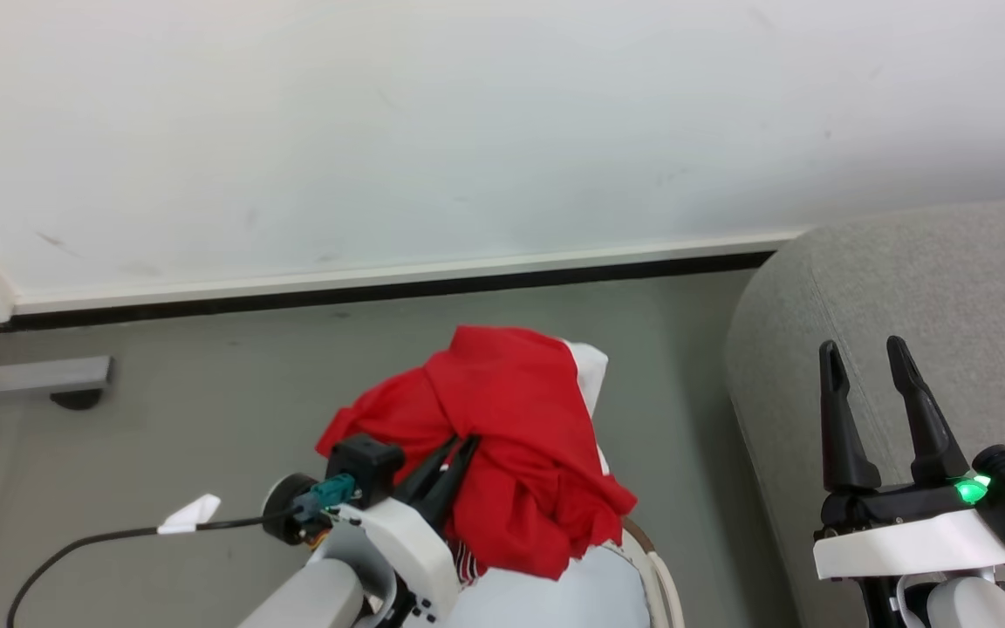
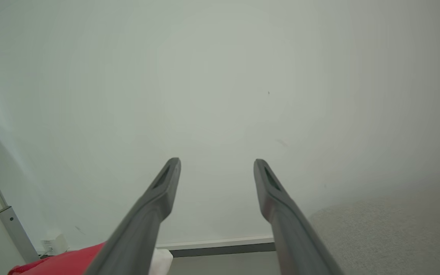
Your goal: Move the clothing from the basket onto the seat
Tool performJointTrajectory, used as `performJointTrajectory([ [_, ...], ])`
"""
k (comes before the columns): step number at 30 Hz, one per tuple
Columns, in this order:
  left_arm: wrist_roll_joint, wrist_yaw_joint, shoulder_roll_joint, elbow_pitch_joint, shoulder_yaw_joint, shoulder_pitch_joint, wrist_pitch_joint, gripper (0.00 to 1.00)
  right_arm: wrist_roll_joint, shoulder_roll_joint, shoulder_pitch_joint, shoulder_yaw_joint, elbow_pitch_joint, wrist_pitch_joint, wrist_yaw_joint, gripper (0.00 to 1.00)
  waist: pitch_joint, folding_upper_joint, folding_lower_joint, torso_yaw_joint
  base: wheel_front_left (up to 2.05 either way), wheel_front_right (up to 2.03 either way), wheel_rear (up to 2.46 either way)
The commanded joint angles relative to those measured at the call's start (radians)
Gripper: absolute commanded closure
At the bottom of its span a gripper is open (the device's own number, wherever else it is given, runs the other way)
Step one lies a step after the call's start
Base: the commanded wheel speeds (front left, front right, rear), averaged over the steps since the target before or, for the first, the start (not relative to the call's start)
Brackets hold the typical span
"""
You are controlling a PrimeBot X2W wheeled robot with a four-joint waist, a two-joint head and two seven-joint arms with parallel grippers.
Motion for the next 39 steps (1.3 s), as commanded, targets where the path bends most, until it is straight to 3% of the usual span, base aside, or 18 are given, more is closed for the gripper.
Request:
performJointTrajectory([
  [1,0.0,0.007,0.01,-0.023,0.008,0.017,-0.003,1.0,0.001,-0.002,0.01,0.004,0.004,-0.002,-0.002,0.0,-0.024,0.0,0.0003,0.021,0.0,0.0,0.0],
  [11,-0.071,0.053,0.062,-0.316,0.08,-0.012,0.076,1.0,0.021,-0.002,0.039,0.031,0.012,-0.002,-0.002,0.0,-0.043,0.0,0.0003,0.047,0.0,0.0,0.0],
  [21,-0.109,0.083,0.091,-0.517,0.125,-0.094,0.183,1.0,0.003,-0.002,0.051,0.065,0.016,-0.002,-0.002,0.0,-0.044,0.0,0.0003,0.076,0.0,0.0,0.0],
  [39,-0.138,0.106,0.099,-0.555,0.145,-0.099,0.202,1.0,-0.028,-0.014,0.038,0.172,0.004,0.007,-0.002,0.0,-0.047,0.0,0.0003,0.08,0.0,0.0,0.0],
])
